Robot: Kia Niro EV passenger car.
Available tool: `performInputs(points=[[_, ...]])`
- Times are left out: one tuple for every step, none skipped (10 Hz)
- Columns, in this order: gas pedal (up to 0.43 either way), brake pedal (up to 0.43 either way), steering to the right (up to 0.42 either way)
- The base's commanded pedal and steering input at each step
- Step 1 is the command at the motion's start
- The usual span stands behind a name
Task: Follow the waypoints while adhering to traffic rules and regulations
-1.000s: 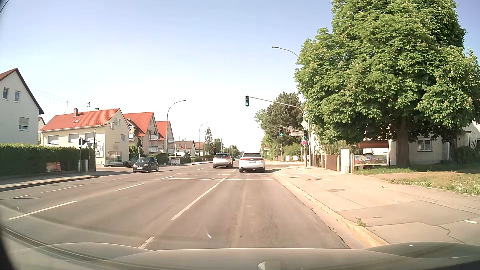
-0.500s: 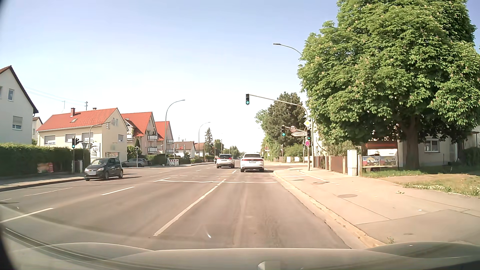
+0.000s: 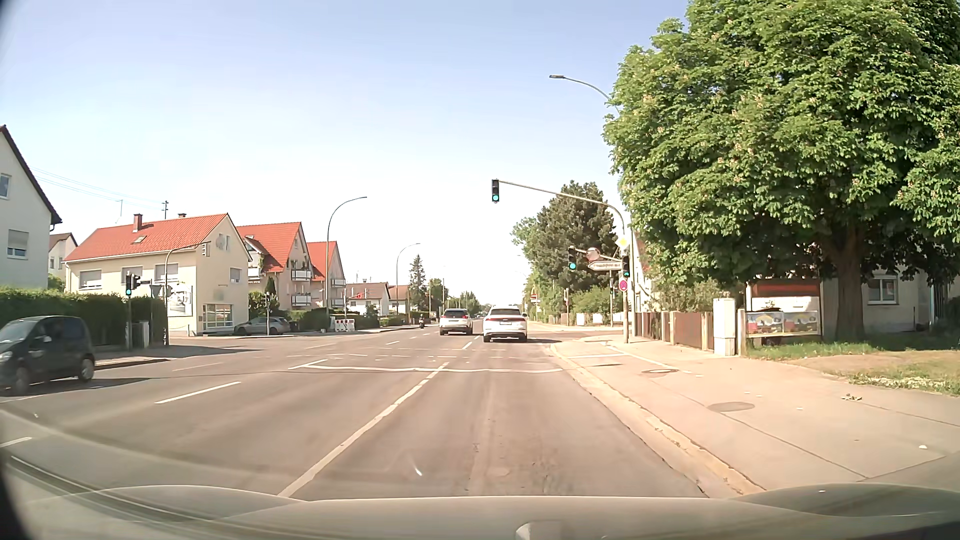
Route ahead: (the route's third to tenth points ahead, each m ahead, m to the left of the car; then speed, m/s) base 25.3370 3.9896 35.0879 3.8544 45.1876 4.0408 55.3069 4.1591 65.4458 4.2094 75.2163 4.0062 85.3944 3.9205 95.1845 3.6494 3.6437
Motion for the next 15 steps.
performInputs(points=[[0.280, 0.000, -0.005], [0.280, 0.000, -0.005], [0.268, 0.000, -0.005], [0.268, 0.000, -0.005], [0.268, 0.000, -0.003], [0.268, 0.000, -0.003], [0.268, 0.000, -0.002], [0.268, 0.000, -0.001], [0.268, 0.000, 0.000], [0.268, 0.000, 0.000], [0.268, 0.000, 0.001], [0.260, 0.000, 0.004], [0.260, 0.000, 0.006], [0.248, 0.000, 0.006], [0.240, 0.000, 0.003]])
